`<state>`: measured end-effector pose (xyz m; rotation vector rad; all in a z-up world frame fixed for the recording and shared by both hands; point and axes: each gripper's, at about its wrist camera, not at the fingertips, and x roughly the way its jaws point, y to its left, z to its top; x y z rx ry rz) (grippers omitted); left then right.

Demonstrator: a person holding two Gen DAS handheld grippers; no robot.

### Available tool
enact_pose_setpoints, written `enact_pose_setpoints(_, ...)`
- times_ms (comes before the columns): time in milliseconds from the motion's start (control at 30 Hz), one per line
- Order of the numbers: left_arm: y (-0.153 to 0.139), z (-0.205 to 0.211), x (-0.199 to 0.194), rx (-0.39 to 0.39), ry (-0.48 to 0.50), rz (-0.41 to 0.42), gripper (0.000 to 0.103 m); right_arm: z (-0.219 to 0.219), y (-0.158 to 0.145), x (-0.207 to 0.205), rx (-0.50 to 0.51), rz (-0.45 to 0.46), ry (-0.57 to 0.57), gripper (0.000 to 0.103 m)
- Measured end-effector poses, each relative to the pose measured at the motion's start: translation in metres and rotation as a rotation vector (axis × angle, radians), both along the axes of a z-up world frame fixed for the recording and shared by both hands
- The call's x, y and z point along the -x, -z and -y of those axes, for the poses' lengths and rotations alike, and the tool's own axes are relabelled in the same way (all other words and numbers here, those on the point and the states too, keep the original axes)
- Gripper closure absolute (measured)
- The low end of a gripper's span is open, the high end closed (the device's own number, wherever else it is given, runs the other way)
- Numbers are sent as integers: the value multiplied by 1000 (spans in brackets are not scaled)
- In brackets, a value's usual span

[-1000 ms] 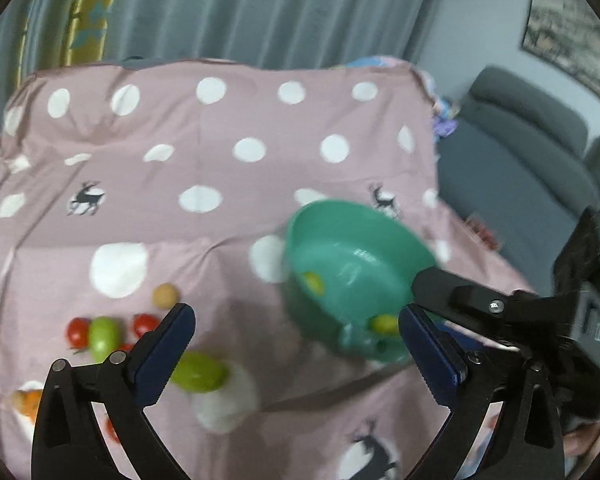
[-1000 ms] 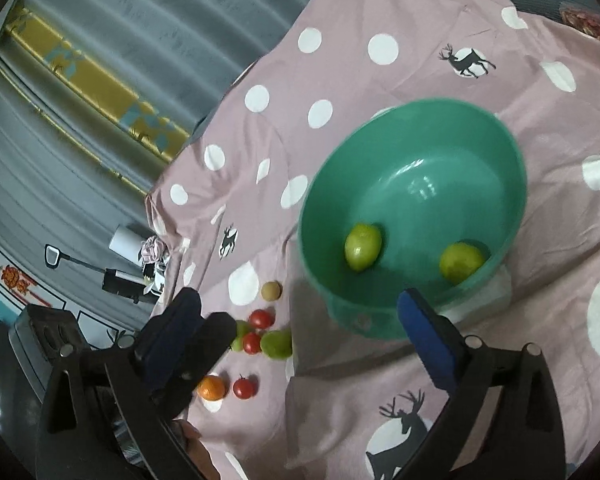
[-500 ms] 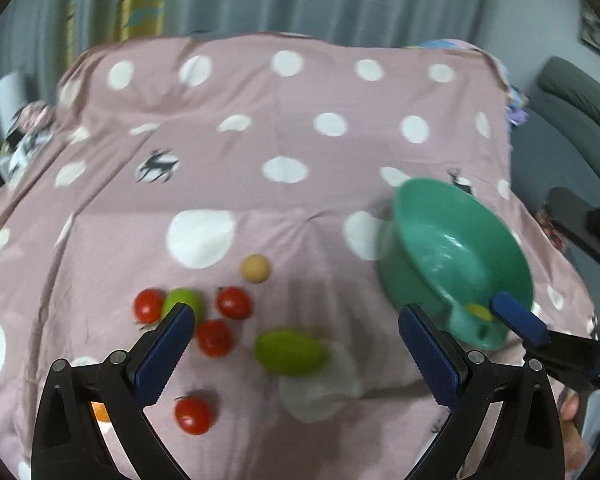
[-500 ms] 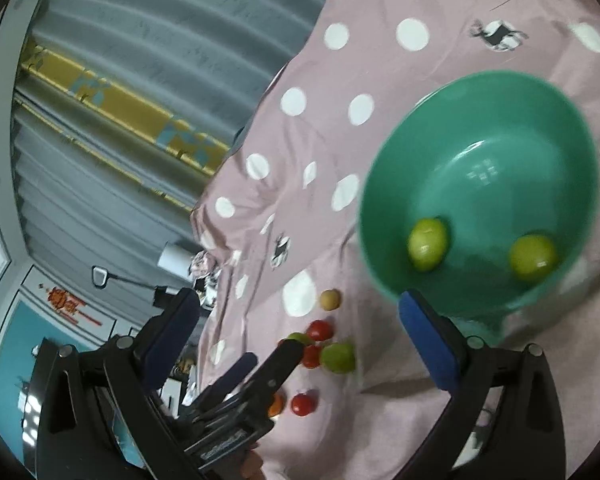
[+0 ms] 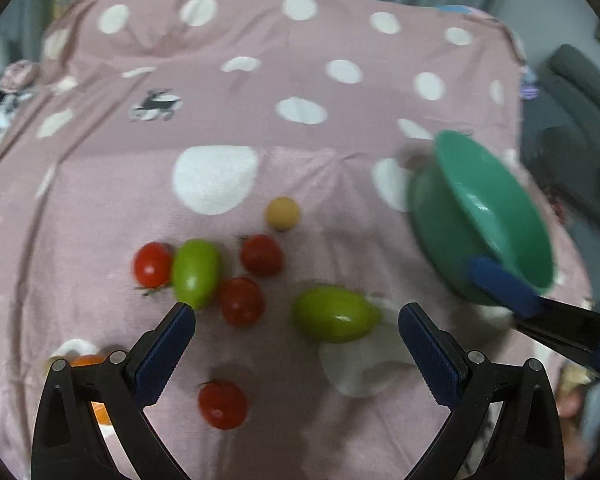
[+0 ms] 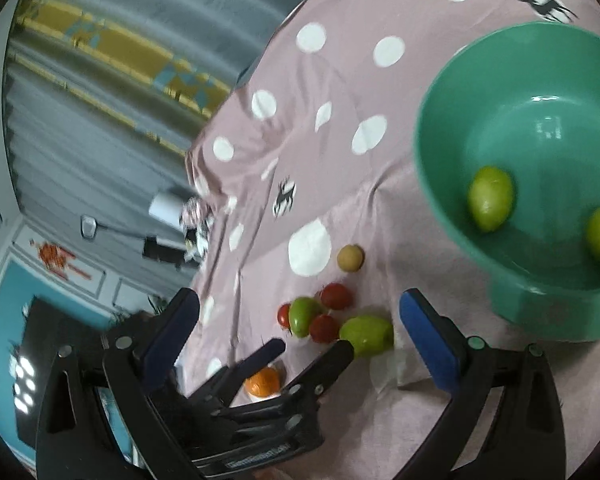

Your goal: Organize fruits

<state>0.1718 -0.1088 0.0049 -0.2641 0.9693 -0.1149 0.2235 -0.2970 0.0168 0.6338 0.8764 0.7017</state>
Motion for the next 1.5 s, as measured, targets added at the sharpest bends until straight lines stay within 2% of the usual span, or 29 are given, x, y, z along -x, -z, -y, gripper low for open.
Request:
enact_pose_setpoints(33,-1,-2,2,28,18,14,2,-3,1,0,24,0,-6,3)
enact_pose_setpoints(100,-1,-3,4,33,15,17,2,-8,4,-1,81,-1,-12,4)
enact_pose_setpoints(167,3,0,7,-19,-11,8,2,-12,8,-1,115,-3,-39,9)
enact_pose_setpoints(267,8,10,11,-86,20,9,2,-18,12,-2,177,0,-73,16)
enact_pose_setpoints(433,11,12,15,16,63,7,2,-16,13,-6,164,6,-96,19)
enact_pose_setpoints(567,11,9,13,19,64,14,2,-16,18,-9,169,11,-133,22)
enact_pose_setpoints(667,13,1,12,-36,-15,-18,2,-22,24,-11,283,-18,-130,27)
enact_pose_setpoints(700,11,-3,15,-61,-52,-29,2,-23,25,-11,305,-19,-138,28)
enact_pose_setpoints(833,6,-14,27,-93,-101,-21,2,-32,21,-12,356,17,-175,32)
enact_pose_setpoints(967,2,-16,38,-149,-68,-28,2,-54,13,-6,449,107,-234,45)
enact_pose_setpoints(1033,-2,-16,44,-195,-60,-24,2,-66,15,-5,493,119,-269,53)
enact_pose_setpoints(1133,-6,-23,51,-184,-64,-13,2,-84,31,-8,666,84,-249,53)
enact_pose_setpoints(1233,-5,-30,55,-149,-61,-32,2,-95,36,-6,730,109,-264,59)
enact_pose_setpoints(1333,-6,-36,60,-125,-39,-13,2,-91,40,-8,694,90,-233,58)
enact_pose_setpoints(1433,-1,-40,61,-80,-9,-42,2,-72,46,-13,525,-24,-234,61)
enact_pose_setpoints(1500,-2,-41,62,-47,31,-23,2,-62,51,-15,411,-88,-240,62)
